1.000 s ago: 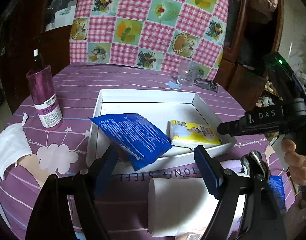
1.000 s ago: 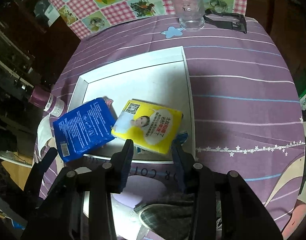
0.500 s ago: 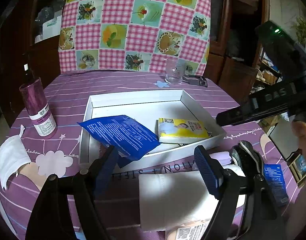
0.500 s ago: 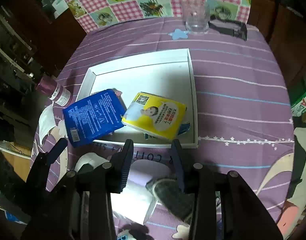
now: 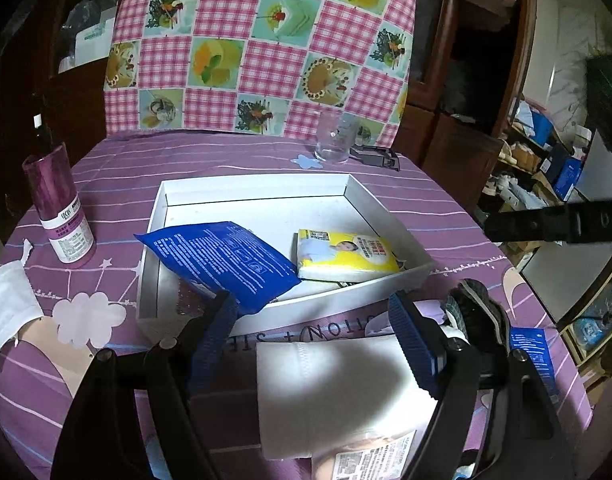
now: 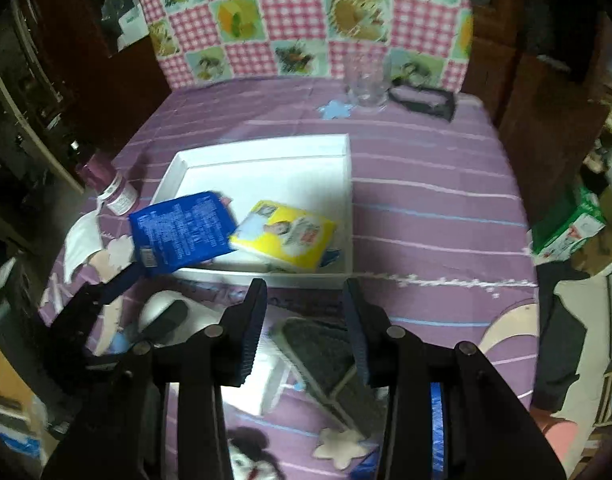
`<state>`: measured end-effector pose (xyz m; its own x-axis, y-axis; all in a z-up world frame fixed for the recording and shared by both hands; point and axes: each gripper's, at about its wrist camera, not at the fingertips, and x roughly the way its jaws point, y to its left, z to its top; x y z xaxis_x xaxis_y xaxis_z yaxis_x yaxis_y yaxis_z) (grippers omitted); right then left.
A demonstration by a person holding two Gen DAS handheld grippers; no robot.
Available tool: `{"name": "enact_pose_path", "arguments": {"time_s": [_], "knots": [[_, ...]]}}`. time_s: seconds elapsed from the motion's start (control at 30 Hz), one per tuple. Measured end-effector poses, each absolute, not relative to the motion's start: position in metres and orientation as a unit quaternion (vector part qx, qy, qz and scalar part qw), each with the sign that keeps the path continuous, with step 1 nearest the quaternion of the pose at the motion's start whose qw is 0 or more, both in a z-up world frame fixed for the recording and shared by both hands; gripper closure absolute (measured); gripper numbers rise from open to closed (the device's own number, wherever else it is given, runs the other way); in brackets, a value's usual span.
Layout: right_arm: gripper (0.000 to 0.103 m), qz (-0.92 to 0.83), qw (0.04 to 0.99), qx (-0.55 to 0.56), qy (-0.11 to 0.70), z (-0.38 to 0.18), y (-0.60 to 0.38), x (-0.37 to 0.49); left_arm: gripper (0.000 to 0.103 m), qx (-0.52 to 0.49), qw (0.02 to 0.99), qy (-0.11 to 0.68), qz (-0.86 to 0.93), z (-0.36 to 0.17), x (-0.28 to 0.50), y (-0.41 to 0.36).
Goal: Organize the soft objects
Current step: 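Grasp the green plaid cloth item with the right tool and lift it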
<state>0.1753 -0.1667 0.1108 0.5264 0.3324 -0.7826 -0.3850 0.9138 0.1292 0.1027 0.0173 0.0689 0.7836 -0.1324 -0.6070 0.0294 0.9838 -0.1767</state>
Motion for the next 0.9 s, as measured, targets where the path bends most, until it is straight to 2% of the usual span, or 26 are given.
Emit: {"name": "enact_pose_path", "arguments": {"time_s": [0.17, 0.33, 0.4, 0.57, 0.63, 0.9], "knots": [[0.062, 0.215, 0.892, 0.0, 0.398, 0.093, -0.193, 0.164, 0.024, -0.074, 0.94, 0.33, -0.051, 0.067, 0.103, 0.011], [0.062, 0.258, 0.872, 0.034, 0.416, 0.062, -0.208, 0.158, 0.024, -0.072, 0.937, 0.333, -0.078, 0.068, 0.1, 0.002], [0.062, 0.27, 0.878, 0.055, 0.391, 0.056, -0.214, 0.151, 0.024, -0.07, 0.937, 0.331, -0.087, 0.068, 0.099, 0.0], [0.059, 0.274, 0.901, 0.018, 0.336, 0.05, -0.21, 0.131, 0.024, -0.076, 0.935, 0.333, -0.099, 0.064, 0.1, -0.003], [0.054, 0.273, 0.9, 0.01, 0.339, 0.045, -0.208, 0.128, 0.024, -0.083, 0.932, 0.337, -0.102, 0.061, 0.102, -0.002], [0.051, 0.277, 0.886, 0.025, 0.371, 0.032, -0.211, 0.135, 0.024, -0.08, 0.931, 0.34, -0.102, 0.058, 0.103, -0.006]]}}
